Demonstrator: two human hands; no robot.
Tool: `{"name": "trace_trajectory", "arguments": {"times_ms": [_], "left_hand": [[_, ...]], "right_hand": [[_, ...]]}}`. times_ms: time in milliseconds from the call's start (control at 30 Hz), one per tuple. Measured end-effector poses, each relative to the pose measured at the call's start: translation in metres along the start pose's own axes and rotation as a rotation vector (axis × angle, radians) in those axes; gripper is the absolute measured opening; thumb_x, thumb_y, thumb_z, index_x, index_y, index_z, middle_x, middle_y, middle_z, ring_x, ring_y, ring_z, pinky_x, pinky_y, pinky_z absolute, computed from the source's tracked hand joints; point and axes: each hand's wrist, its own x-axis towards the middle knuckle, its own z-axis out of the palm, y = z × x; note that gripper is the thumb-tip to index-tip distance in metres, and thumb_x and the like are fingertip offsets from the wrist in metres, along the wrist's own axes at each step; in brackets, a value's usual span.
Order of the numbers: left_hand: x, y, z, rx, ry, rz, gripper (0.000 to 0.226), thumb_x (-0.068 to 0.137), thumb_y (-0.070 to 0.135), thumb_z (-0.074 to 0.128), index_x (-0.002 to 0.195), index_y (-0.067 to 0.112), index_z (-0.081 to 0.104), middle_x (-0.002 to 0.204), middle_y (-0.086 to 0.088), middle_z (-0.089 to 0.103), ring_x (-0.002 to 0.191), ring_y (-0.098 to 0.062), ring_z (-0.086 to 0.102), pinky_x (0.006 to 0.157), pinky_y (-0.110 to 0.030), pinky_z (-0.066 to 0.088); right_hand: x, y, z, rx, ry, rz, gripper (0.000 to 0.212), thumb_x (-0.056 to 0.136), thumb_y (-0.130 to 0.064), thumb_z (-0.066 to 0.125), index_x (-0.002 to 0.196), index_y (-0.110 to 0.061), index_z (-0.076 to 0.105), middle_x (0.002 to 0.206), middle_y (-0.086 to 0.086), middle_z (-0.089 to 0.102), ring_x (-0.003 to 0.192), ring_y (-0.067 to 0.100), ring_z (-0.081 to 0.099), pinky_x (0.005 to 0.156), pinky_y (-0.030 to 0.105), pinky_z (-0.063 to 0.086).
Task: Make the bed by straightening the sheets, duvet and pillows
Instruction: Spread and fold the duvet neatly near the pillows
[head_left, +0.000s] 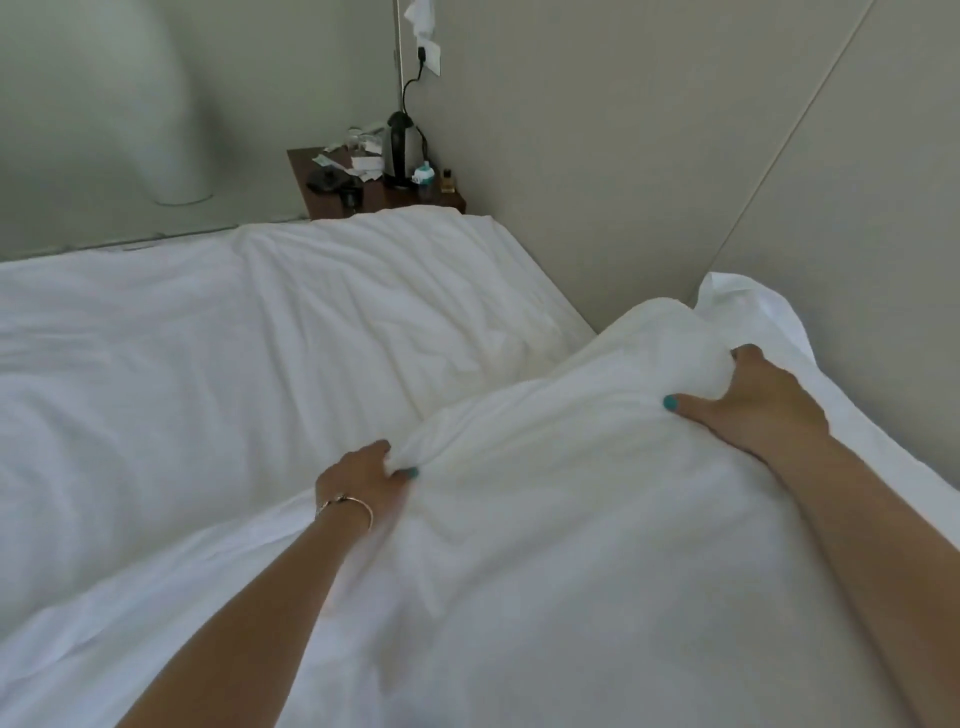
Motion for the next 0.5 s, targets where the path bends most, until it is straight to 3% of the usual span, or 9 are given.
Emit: {"name": "trace_trajectory", "arguments": {"times_ms": [67, 100, 133, 200, 233, 300, 367, 467, 500], "left_hand": [[0.001, 0.000, -0.025, -0.042, 0.227, -0.021, 0.033, 0.092, 0.052, 0.047, 0.106, 0.023, 0.053, 0.105, -0.005, 0.064, 0.102, -0.030, 0.060, 0.075, -0.034, 0.040], [0.003, -0.005, -0.035, 0.013, 0.283, -0.015, 0.034, 0.092, 0.049, 0.048, 0.112, 0.022, 0.053, 0.108, -0.006, 0.062, 0.105, -0.031, 0.058, 0.079, -0.035, 0.039], [0.001, -0.009, -0.043, 0.124, 0.245, -0.035, 0.043, 0.093, 0.048, 0.049, 0.127, 0.022, 0.047, 0.120, -0.007, 0.057, 0.116, -0.030, 0.051, 0.090, -0.037, 0.036], [-0.018, -0.009, -0.052, 0.311, 0.042, -0.108, 0.072, 0.094, 0.047, 0.048, 0.150, 0.018, 0.014, 0.152, -0.009, 0.027, 0.140, -0.029, 0.024, 0.112, -0.039, 0.021], [-0.034, -0.007, -0.049, 0.341, -0.023, -0.115, 0.076, 0.095, 0.046, 0.046, 0.152, 0.016, 0.004, 0.158, -0.009, 0.008, 0.146, -0.030, 0.010, 0.116, -0.040, 0.014], [-0.084, -0.005, -0.040, 0.303, -0.109, -0.047, 0.070, 0.097, 0.046, 0.040, 0.152, 0.021, 0.005, 0.160, -0.005, -0.011, 0.147, -0.030, -0.004, 0.118, -0.040, 0.008], [-0.141, -0.010, -0.033, 0.206, -0.216, 0.059, 0.068, 0.091, 0.056, 0.035, 0.150, 0.029, 0.013, 0.158, 0.002, -0.015, 0.147, -0.028, -0.007, 0.117, -0.040, 0.008], [-0.203, -0.033, -0.027, 0.121, -0.393, 0.103, 0.094, 0.063, 0.071, 0.017, 0.149, 0.035, 0.012, 0.157, 0.010, -0.010, 0.146, -0.023, -0.005, 0.117, -0.036, 0.007], [-0.213, -0.042, -0.027, 0.121, -0.421, 0.105, 0.089, 0.069, 0.069, 0.023, 0.150, 0.036, 0.010, 0.157, 0.011, -0.008, 0.146, -0.021, -0.003, 0.117, -0.035, 0.007]], "right_hand": [[-0.005, -0.007, 0.007, 0.016, 0.154, -0.218, 0.063, 0.083, -0.047, 0.069, 0.132, -0.017, 0.044, 0.120, 0.008, 0.060, 0.105, 0.033, 0.057, 0.078, 0.038, 0.042], [-0.008, -0.008, 0.011, -0.001, 0.252, -0.321, 0.054, 0.087, -0.044, 0.066, 0.131, -0.019, 0.046, 0.117, 0.005, 0.061, 0.101, 0.032, 0.059, 0.075, 0.038, 0.043], [-0.010, -0.006, 0.016, -0.035, 0.320, -0.383, 0.050, 0.089, -0.044, 0.063, 0.131, -0.020, 0.047, 0.116, 0.003, 0.060, 0.099, 0.031, 0.060, 0.072, 0.038, 0.044], [-0.007, 0.008, 0.032, -0.109, 0.310, -0.359, 0.053, 0.089, -0.051, 0.058, 0.131, -0.020, 0.046, 0.110, 0.004, 0.056, 0.098, 0.029, 0.057, 0.066, 0.037, 0.043], [-0.004, 0.016, 0.040, -0.112, 0.270, -0.294, 0.057, 0.088, -0.055, 0.056, 0.130, -0.020, 0.045, 0.107, 0.005, 0.055, 0.098, 0.028, 0.055, 0.065, 0.036, 0.042], [0.002, 0.027, 0.051, -0.092, 0.210, -0.214, 0.061, 0.086, -0.060, 0.054, 0.128, -0.017, 0.046, 0.104, 0.007, 0.054, 0.098, 0.029, 0.053, 0.065, 0.036, 0.041], [0.004, 0.027, 0.056, -0.090, 0.169, -0.206, 0.060, 0.086, -0.061, 0.053, 0.124, -0.014, 0.048, 0.099, 0.008, 0.056, 0.094, 0.030, 0.055, 0.065, 0.037, 0.042], [0.008, 0.024, 0.059, -0.090, 0.107, -0.199, 0.060, 0.087, -0.063, 0.047, 0.116, -0.010, 0.048, 0.096, 0.010, 0.057, 0.089, 0.033, 0.057, 0.065, 0.037, 0.042], [0.009, 0.021, 0.057, -0.097, 0.087, -0.189, 0.062, 0.087, -0.063, 0.045, 0.116, -0.008, 0.047, 0.098, 0.013, 0.057, 0.090, 0.034, 0.057, 0.066, 0.038, 0.043]]}}
